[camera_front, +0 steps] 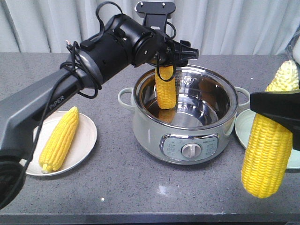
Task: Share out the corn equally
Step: 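Lower the left gripper into the pot and grasp the last cob, then lift the cob out and carry it above the cream plate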
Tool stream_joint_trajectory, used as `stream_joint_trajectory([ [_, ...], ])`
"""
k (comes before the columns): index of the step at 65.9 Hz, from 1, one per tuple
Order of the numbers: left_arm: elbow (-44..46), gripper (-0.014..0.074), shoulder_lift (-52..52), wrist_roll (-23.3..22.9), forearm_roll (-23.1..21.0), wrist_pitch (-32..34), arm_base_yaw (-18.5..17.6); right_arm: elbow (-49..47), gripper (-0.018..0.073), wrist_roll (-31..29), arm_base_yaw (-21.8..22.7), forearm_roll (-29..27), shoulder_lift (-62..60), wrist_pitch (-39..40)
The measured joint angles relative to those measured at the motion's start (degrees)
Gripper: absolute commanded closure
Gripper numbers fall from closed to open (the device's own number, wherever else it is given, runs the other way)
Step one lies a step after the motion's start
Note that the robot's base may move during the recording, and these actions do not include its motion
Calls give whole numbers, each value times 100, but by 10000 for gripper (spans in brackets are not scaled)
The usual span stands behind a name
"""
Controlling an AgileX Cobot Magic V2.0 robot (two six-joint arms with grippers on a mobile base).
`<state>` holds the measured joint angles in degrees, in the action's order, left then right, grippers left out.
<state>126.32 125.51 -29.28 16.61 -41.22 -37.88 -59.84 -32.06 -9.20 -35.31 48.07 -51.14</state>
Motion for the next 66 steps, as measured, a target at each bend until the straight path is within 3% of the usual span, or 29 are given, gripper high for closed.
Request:
stream_joint_trajectory([
  [13,0,60,178,0,-183,69,0,0,391,0,0,0,0,0],
  [26,0,231,183,199,-190,93,0,0,391,0,0,0,0,0],
  [39,0,335,176,258,-194,100,0,0,391,0,0,0,0,0],
  [66,-6,346,-615,431,-210,-294,0,0,391,0,0,0,0,0],
])
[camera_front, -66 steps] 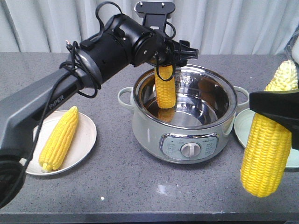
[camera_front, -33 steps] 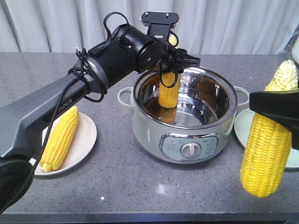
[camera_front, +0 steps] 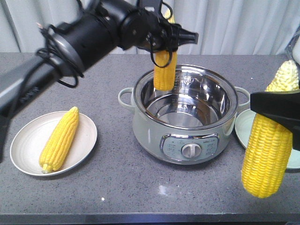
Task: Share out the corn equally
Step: 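Lift the cob out and carry it above the cream plate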
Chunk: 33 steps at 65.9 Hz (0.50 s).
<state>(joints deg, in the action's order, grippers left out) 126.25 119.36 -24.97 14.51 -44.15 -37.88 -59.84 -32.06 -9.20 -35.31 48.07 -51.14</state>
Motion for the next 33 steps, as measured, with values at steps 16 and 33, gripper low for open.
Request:
stream_joint_trajectory([
  [16,0,346,-814,1208,-418,-862,0,0,391,0,0,0,0,0],
  [33,-187,346,-1540,2238,-909,-1560,0,0,391,0,0,0,0,0],
])
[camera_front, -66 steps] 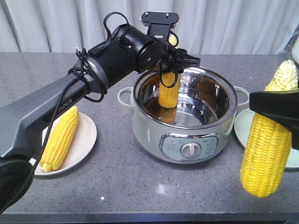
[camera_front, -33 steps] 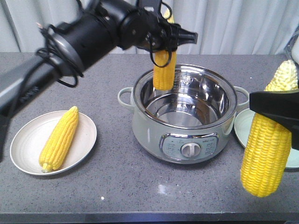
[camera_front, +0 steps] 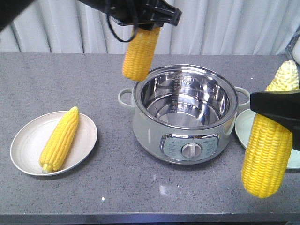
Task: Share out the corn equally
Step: 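Lift the cob out and carry it above the cream plate, then hold both cobs upright in the grippers above the plates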
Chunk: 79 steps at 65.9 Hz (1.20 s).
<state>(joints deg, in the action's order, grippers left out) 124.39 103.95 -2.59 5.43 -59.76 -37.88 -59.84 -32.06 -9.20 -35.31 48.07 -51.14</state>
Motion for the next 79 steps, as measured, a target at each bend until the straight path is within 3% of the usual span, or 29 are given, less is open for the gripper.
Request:
stream_joint_trajectory([
  [12,-951,346,-735,295,0,71,0,0,391,0,0,0,0,0],
  [37,-3567,346,-2721,370,424,1267,6,0,391,0,0,0,0,0],
  [51,-4649,346,-3675,326,434,1384,352,0,391,0,0,0,0,0],
  [66,-5564,346,-4512,505,-241,1281,465,0,391,0,0,0,0,0],
  [79,-6051,346,-4884,1106,-1104,1289,465,0,391,0,0,0,0,0],
])
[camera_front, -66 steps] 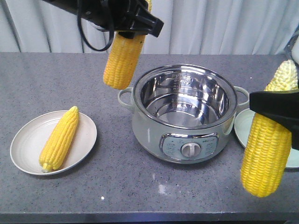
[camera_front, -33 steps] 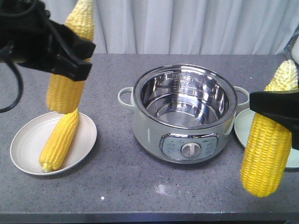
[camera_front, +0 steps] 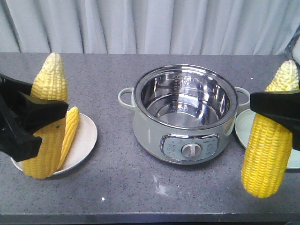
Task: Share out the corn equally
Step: 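Hold both cobs upright in the grippers above the plates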
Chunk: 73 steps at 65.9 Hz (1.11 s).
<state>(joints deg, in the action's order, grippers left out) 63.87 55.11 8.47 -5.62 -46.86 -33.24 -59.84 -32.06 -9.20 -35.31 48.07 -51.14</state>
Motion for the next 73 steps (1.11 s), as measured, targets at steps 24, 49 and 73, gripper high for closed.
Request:
stream_joint_trajectory([
  [24,-19,346,-16,179,-323,366,0,0,391,0,0,0,0,0],
  [49,-19,346,-16,190,-328,198,0,0,391,0,0,0,0,0],
  [73,-19,346,-16,190,-338,198,0,0,391,0,0,0,0,0],
])
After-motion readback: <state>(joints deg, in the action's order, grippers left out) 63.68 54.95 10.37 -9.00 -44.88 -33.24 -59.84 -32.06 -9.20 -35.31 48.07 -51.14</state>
